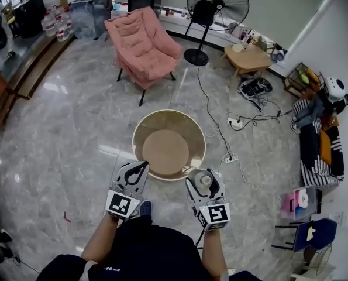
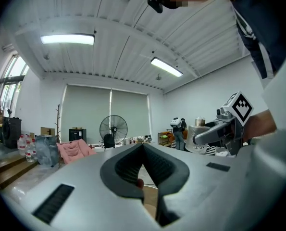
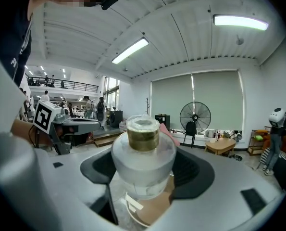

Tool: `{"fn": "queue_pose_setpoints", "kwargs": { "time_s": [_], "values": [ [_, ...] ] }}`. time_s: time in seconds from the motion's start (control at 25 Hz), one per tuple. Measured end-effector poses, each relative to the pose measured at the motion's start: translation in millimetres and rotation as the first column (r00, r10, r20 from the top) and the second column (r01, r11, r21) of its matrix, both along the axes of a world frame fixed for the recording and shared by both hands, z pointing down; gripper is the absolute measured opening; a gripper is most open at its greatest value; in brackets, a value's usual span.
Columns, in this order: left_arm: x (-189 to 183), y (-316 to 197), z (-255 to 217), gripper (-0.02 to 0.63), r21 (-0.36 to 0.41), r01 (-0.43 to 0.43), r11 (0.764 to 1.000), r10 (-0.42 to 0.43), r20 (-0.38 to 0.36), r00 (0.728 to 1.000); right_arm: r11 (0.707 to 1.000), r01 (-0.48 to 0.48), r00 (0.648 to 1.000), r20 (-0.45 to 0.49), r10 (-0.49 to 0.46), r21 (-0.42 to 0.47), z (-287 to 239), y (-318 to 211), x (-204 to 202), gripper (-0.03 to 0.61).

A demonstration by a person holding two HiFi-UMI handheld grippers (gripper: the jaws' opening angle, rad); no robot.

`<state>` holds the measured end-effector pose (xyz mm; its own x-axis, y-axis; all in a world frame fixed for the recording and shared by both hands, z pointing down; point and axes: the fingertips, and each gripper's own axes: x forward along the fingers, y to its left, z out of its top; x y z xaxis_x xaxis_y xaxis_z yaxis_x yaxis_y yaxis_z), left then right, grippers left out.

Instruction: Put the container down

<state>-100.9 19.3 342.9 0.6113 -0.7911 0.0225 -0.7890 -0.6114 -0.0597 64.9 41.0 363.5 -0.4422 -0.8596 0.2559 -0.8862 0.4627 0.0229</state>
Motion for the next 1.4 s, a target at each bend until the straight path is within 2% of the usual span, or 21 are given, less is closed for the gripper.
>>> {"fn": "queue_pose_setpoints", "kwargs": {
  "time_s": [0.28, 0.56, 0.76, 0.88, 1.08, 1.4],
  "values": [
    [3.8, -35.1, -12.5, 0.025, 0.016, -0.074, 0.997, 0.074, 0.000, 0.997, 0.998, -0.059, 0.998, 0.018, 0.059, 0.006, -11.9, -27.7, -3.3, 0.331],
    [11.0, -47.5, -4.0, 0.025, 0.002, -0.098, 0.995, 0.098, 0.000, 0.995, 0.998, -0.055, 0.998, -0.003, 0.055, 0.007, -7.2, -39.9, -2.6, 0.331],
    [19.8, -50.3, -2.6, 0.025, -0.013, -0.093, 0.996, 0.093, -0.010, 0.996, 0.999, -0.046, 0.999, 0.002, 0.046, 0.002, -5.8, -45.8, 4.3, 0.331],
    [18.4, -49.2, 2.6, 0.025, -0.037, -0.080, 0.996, 0.080, 0.008, 0.997, 0.999, -0.033, 0.999, 0.011, 0.034, -0.006, -2.7, -46.0, 3.7, 0.331],
    [28.3, -52.8, 3.0, 0.025, -0.030, -0.068, 0.997, 0.068, 0.014, 0.998, 0.999, -0.034, 0.999, 0.010, 0.034, -0.006, -1.8, -53.4, 19.6, 0.331],
    [38.3, -59.5, 8.3, 0.025, -0.059, -0.032, 0.998, 0.033, 0.023, 0.999, 1.000, -0.001, 1.000, 0.017, 0.001, -0.026, 3.3, -63.4, 31.2, 0.331]
  ]
}}
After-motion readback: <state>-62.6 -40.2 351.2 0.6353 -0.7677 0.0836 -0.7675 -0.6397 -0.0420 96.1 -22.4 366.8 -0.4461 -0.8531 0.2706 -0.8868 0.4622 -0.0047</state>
